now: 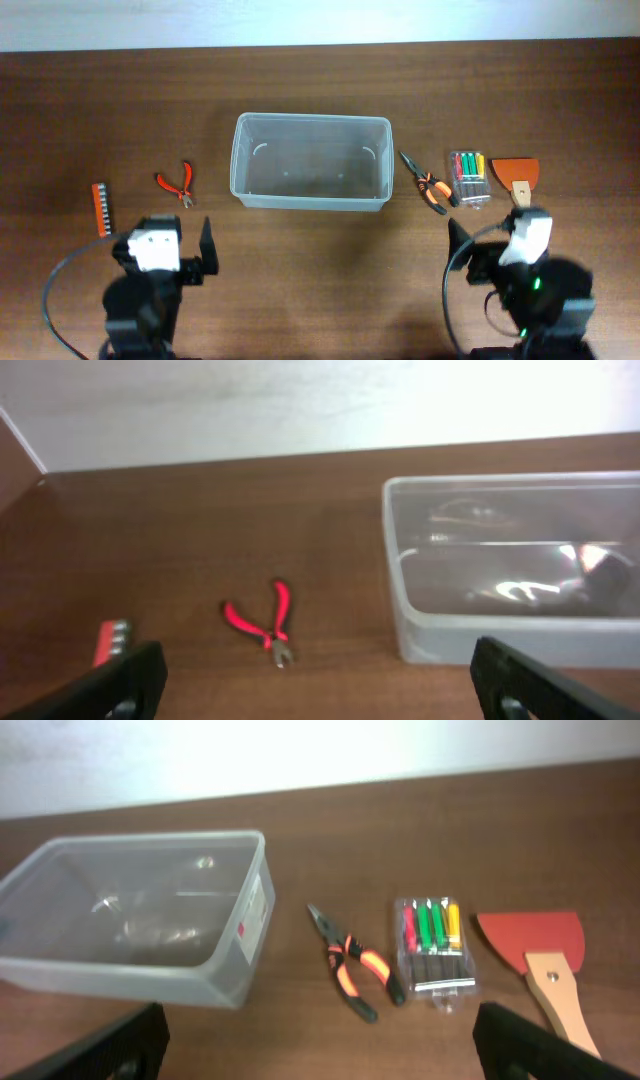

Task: Pack container
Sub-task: 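Move the right gripper over the orange scraper's wooden handle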

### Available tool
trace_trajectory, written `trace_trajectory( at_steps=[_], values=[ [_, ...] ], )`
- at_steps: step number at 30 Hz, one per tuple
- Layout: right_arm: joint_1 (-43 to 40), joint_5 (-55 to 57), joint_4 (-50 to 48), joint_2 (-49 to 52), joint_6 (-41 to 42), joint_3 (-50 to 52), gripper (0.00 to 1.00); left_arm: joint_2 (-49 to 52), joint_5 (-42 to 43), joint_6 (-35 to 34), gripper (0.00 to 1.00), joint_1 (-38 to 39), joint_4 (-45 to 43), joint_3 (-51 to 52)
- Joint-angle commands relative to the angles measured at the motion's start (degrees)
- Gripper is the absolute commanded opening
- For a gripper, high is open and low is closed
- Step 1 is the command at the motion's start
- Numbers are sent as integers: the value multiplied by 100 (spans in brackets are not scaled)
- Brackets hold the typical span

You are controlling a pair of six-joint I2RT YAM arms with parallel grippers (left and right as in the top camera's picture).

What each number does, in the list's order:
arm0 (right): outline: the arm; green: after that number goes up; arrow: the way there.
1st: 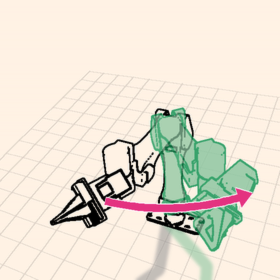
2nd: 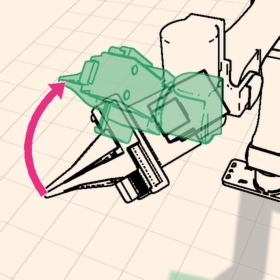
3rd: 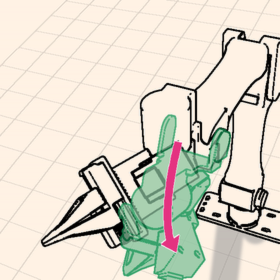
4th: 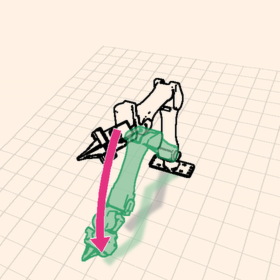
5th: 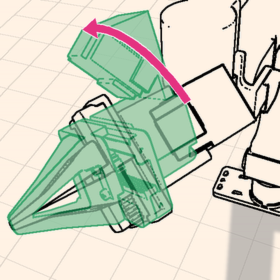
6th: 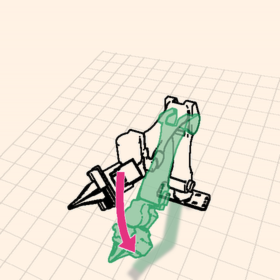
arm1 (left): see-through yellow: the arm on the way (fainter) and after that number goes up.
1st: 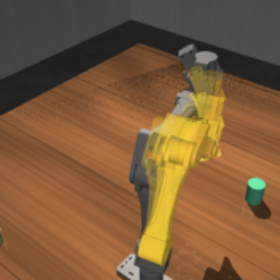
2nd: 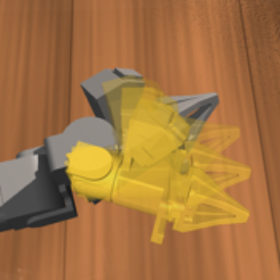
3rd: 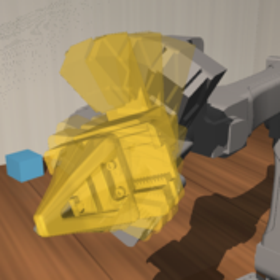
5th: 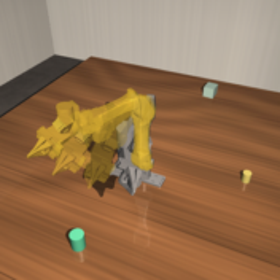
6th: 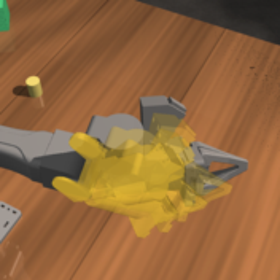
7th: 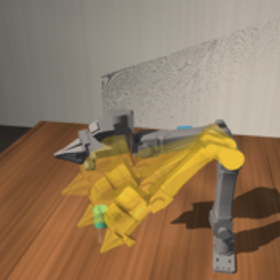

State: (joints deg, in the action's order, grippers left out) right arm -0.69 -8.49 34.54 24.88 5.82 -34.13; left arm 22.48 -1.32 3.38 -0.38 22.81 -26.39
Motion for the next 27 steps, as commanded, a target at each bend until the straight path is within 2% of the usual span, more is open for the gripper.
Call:
trace_trajectory(
  at_steps=[1, 8, 10, 13, 18, 22, 27],
  values=[
    [31, -31, 341, 1137, -37, -1099, 98, 861, -413, -31, 99, -17, 188, -765],
    [26, 28, 1827, 3541, -1388, -3707, 98, 2535, -476, 533, 99, -55, 544, -2396],
    [26, 28, 2391, 4201, -1460, -4511, 98, 3025, -472, 551, 99, -136, 702, -2879],
    [26, -7, 3139, 4739, -1399, -5130, 98, 3475, -455, 551, 99, -232, 933, -3287],
    [-131, 63, 3272, 5292, -1263, -5335, 98, 3926, -481, 553, 99, -308, 1130, -3473],
    [-643, 793, 3274, 5731, -957, -5333, 98, 4081, -518, 551, 99, -306, 1246, -3473],
    [-1342, 920, 3254, 6284, -960, -5333, 98, 4199, -516, 551, 99, -306, 1303, -3473]
  ],
)
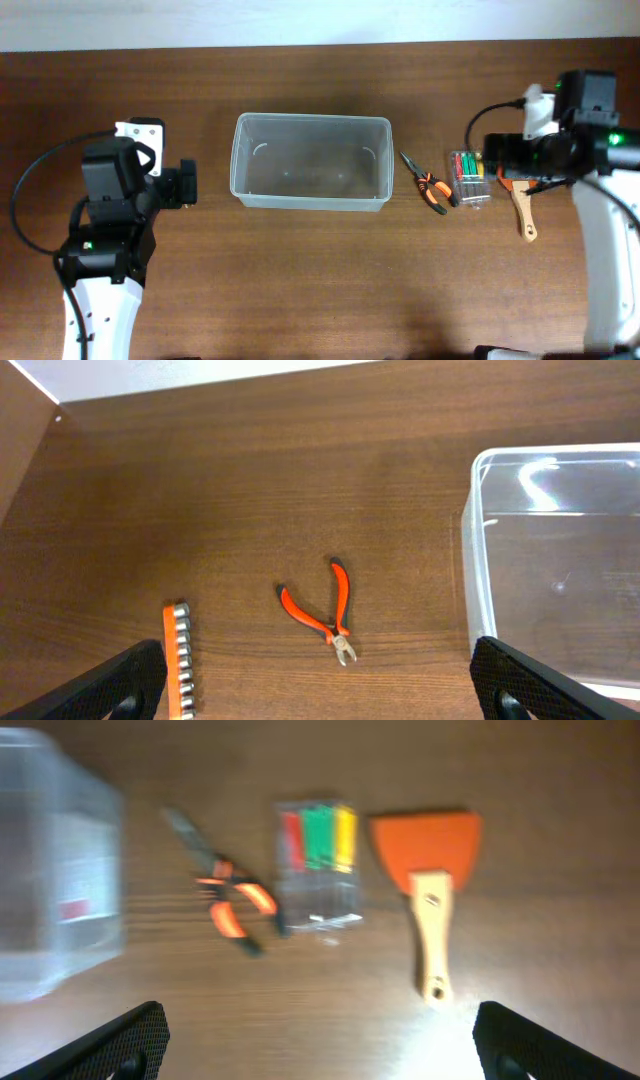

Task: Pack container
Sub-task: 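Move the right gripper over the orange scraper's wooden handle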

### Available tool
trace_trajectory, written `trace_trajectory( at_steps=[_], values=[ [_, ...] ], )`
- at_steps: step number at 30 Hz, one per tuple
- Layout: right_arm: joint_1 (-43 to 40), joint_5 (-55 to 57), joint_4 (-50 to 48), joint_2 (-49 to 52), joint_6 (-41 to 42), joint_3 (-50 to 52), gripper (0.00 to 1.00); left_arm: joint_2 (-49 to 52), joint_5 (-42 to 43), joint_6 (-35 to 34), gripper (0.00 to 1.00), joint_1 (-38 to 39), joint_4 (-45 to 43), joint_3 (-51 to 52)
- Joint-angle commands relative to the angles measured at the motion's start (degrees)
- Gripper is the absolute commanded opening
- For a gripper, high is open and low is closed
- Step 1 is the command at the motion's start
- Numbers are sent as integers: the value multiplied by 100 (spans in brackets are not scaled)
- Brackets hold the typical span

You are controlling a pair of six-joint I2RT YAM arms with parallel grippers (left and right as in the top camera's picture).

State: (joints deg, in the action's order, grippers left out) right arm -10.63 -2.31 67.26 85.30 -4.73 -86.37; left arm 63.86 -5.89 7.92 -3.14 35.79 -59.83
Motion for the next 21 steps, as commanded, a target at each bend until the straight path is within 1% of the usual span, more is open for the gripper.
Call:
trace_trajectory(
  at_steps=[1, 9, 15, 16, 21],
  values=[
    [-463, 302, -26, 337, 94, -109, 98, 85, -59, 96, 99, -31, 7, -129],
    [-1119, 304, -455, 1290, 63, -107, 98, 184, -59, 96, 99, -31, 20, -129],
    [-1305, 304, -608, 2168, 31, -107, 98, 181, -59, 96, 99, -31, 28, -129],
    [-1309, 299, -625, 2319, -79, -107, 99, 184, -59, 94, 99, -31, 28, -129],
    [-1307, 304, -815, 2850, -492, -107, 96, 181, -59, 96, 99, -31, 28, -129]
  ],
)
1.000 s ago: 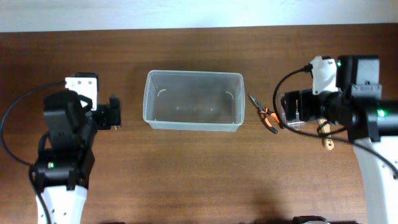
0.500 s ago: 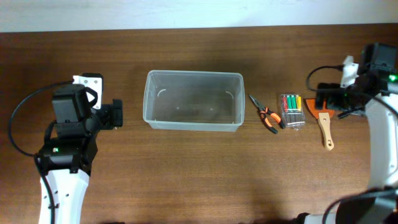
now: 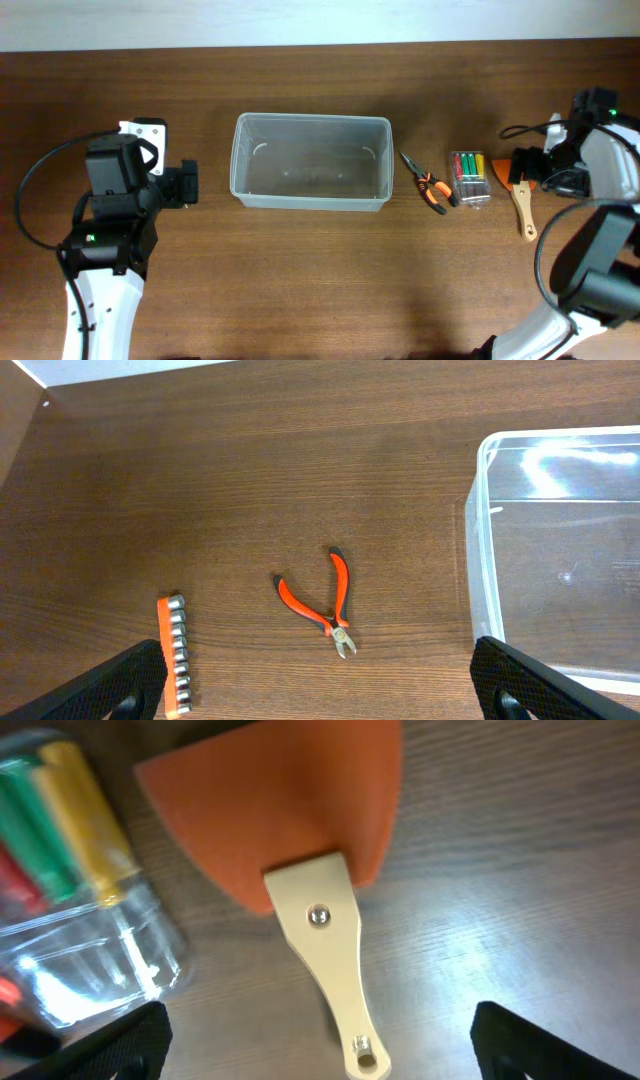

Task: Pack container
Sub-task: 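Move the right gripper over the orange scraper's wooden handle, then lower the right gripper and grasp the orange scraper handle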

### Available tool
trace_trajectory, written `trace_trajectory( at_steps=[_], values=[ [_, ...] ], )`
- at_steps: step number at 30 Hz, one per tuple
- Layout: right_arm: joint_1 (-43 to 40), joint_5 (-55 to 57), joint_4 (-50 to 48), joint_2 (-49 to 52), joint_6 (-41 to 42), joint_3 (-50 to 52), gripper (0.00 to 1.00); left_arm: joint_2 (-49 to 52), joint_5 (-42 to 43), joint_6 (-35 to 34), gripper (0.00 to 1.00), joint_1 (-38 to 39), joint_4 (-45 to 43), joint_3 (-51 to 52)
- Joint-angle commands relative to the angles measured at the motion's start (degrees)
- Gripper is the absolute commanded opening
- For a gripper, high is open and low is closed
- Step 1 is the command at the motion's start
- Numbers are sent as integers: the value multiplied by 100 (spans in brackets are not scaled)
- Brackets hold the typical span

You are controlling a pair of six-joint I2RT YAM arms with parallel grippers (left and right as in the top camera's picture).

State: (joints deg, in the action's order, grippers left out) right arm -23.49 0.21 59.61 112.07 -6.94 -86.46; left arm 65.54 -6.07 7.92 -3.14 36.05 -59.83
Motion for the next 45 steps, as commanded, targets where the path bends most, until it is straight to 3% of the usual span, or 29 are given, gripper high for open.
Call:
trace_trajectory(
  at_steps=[1, 14, 26, 30, 41, 45],
  values=[
    [-24, 55, -61, 238, -308, -98, 96, 13, -42, 96, 99, -31, 2, -129],
    [-26, 50, -472, 549, -1237, -94, 93, 15, -42, 94, 99, -31, 2, -129],
    [-26, 31, -638, 649, -1233, 105, 91, 13, -42, 94, 99, -31, 2, -129],
    [-26, 28, -804, 656, -1233, 275, 81, 15, -42, 96, 99, -31, 2, -129],
    [-26, 26, -1204, 658, -1209, 632, 80, 13, -42, 94, 99, -31, 2, -129],
    [-26, 28, -1300, 660, -999, 634, 74, 15, -42, 94, 99, -31, 2, -129]
  ],
)
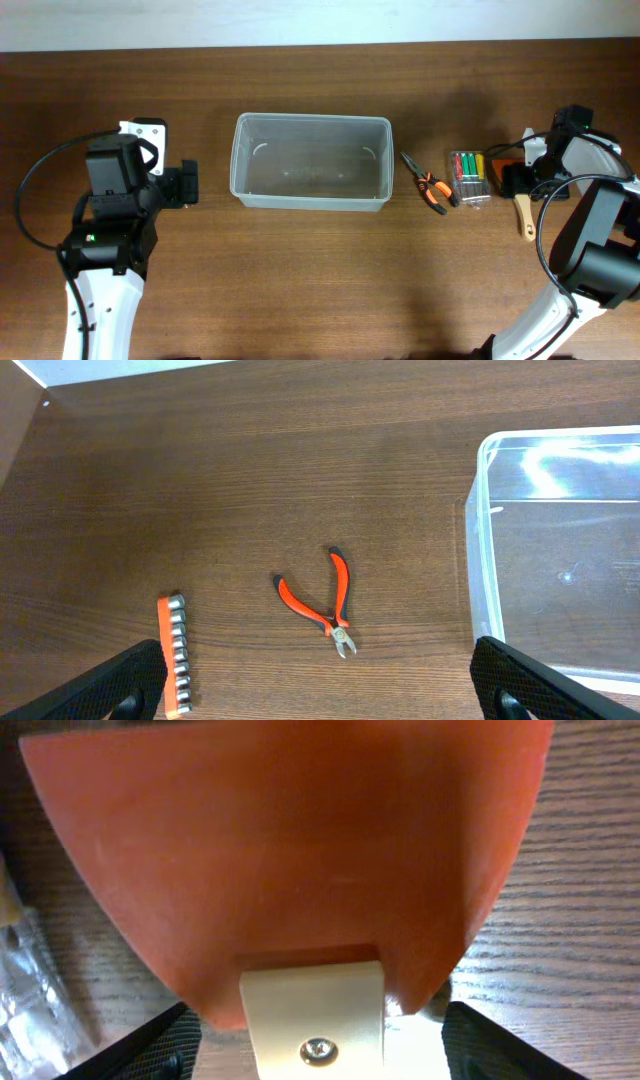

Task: Pack container
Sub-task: 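Lower the right gripper and grasp the orange scraper handle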

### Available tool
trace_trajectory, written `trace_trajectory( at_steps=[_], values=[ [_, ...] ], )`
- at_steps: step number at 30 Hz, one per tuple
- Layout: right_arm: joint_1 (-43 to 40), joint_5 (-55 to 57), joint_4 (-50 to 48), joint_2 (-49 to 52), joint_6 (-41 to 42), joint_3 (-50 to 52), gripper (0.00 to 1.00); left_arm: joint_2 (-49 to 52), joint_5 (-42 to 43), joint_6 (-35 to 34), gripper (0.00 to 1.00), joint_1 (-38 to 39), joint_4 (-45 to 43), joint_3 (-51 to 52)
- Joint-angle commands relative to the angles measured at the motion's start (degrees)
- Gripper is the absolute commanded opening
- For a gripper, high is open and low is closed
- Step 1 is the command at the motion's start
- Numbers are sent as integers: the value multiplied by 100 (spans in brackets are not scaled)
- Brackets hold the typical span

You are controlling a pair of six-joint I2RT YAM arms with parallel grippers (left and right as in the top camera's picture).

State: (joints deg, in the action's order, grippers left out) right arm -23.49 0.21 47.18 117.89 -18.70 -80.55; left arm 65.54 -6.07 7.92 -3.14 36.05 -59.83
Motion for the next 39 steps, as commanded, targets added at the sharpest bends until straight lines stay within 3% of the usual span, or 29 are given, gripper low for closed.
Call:
trace_trajectory(
  at_steps=[1, 13, 22, 33, 35, 39],
  values=[
    [-26, 28, -81, 79, 267, 44, 72, 13, -42, 94, 99, -31, 2, -129],
    [-26, 4, -164, 90, 468, 118, 69, 13, -42, 96, 99, -31, 2, -129],
    [-20, 7, -223, 90, 1351, 365, 70, 15, -42, 96, 99, -31, 2, -129],
    [-15, -39, -240, 90, 1362, 474, 68, 13, -42, 96, 99, -31, 2, -129],
    [-15, -37, -234, 90, 1211, 474, 69, 13, -42, 96, 99, -31, 2, -129],
    [-17, -42, -249, 90, 730, 474, 85, 15, -42, 94, 99, -31, 2, -129]
  ],
)
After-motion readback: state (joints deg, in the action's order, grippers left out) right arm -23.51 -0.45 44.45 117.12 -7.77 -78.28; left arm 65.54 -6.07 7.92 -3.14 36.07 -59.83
